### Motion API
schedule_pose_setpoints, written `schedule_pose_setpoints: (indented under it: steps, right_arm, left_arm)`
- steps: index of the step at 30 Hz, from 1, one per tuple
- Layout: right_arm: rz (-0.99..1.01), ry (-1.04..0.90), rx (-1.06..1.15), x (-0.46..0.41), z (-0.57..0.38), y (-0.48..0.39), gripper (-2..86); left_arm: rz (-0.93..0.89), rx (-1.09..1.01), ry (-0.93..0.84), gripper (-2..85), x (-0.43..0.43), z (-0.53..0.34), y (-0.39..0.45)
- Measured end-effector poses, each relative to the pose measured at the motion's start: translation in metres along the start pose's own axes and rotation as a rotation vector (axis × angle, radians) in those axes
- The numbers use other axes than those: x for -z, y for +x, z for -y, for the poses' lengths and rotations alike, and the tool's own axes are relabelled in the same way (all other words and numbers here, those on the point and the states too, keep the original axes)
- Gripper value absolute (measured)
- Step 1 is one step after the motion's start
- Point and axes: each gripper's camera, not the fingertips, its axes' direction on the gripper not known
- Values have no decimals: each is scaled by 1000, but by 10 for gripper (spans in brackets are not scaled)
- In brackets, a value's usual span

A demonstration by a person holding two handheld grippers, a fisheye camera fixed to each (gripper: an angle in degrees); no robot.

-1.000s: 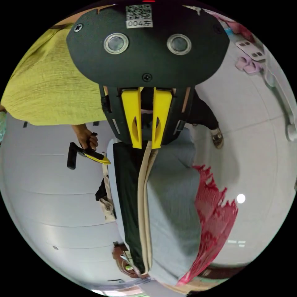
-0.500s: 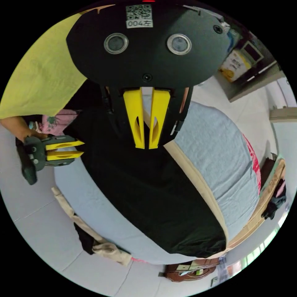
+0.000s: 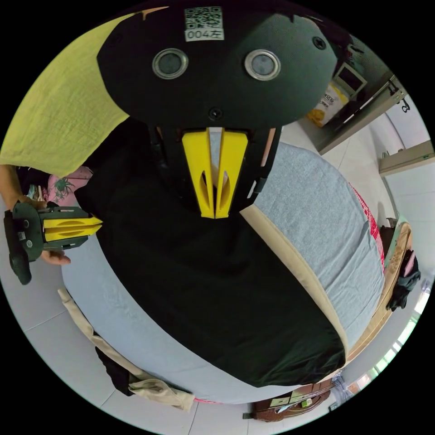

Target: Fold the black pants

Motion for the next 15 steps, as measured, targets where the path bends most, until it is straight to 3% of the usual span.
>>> schedule_pose_setpoints:
  steps: [15]
  right_arm:
    - [167, 10, -101, 7, 11, 39, -8]
  left_arm:
    - [-57, 4, -2, 3, -28, 29, 8]
